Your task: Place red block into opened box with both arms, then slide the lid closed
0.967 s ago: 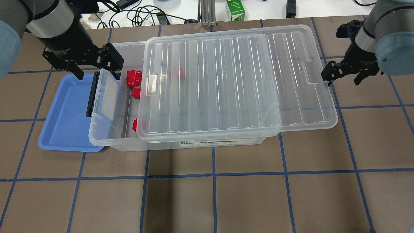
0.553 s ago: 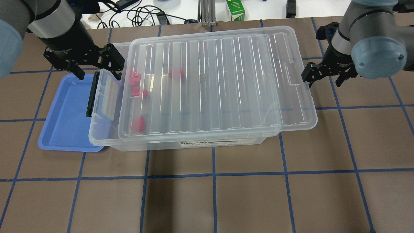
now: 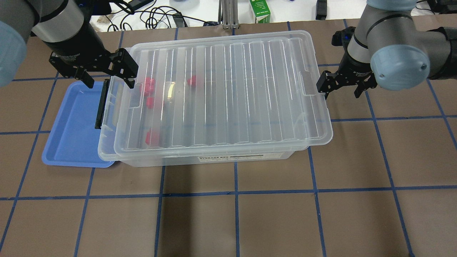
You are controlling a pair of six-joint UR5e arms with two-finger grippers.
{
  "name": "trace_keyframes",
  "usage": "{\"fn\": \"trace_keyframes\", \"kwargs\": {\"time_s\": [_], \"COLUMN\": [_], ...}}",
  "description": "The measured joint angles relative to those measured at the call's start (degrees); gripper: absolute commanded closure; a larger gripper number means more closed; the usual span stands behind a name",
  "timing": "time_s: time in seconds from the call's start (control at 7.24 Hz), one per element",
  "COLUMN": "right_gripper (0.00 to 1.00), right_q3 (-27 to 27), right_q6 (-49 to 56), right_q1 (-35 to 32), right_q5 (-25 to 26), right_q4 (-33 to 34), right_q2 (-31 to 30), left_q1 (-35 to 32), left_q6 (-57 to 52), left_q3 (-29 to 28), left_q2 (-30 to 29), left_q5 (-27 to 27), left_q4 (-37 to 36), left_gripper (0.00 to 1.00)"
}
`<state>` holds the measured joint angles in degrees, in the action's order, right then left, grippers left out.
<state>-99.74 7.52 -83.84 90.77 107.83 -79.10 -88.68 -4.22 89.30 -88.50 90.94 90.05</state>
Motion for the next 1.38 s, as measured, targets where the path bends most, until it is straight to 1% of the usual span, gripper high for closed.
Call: {"fn": "trace_keyframes", "kwargs": {"time_s": [0.83, 1.11, 1.24, 1.38], "right_gripper": [0.00, 0.00, 0.00, 0.00], "right_q3": [0.0, 0.8, 1.3, 1.6], "right_q6": [-1.1, -1.3, -1.6, -2.2], "right_q1": [-1.7, -1.8, -1.8, -1.8], "right_q5": [-0.9, -0.7, -0.6, -0.7], "right_q4": [0.0, -0.2, -1.9, -5.2], "right_q2": [0.0, -0.7, -2.0, -4.6], "left_q1": [0.1, 0.1, 0.1, 0.1], "left_q6": [0.0, 0.0, 0.0, 0.0], "left_q3": [-0.2, -0.2, -0.2, -0.2], "left_q2": [0.3, 0.3, 0.2, 0.2], "left_q5": [0.1, 0.0, 0.0, -0.1], "left_q4": [-0.1, -0.1, -0.1, -0.1], "left_gripper": [0.00, 0.00, 0.00, 0.00]}}
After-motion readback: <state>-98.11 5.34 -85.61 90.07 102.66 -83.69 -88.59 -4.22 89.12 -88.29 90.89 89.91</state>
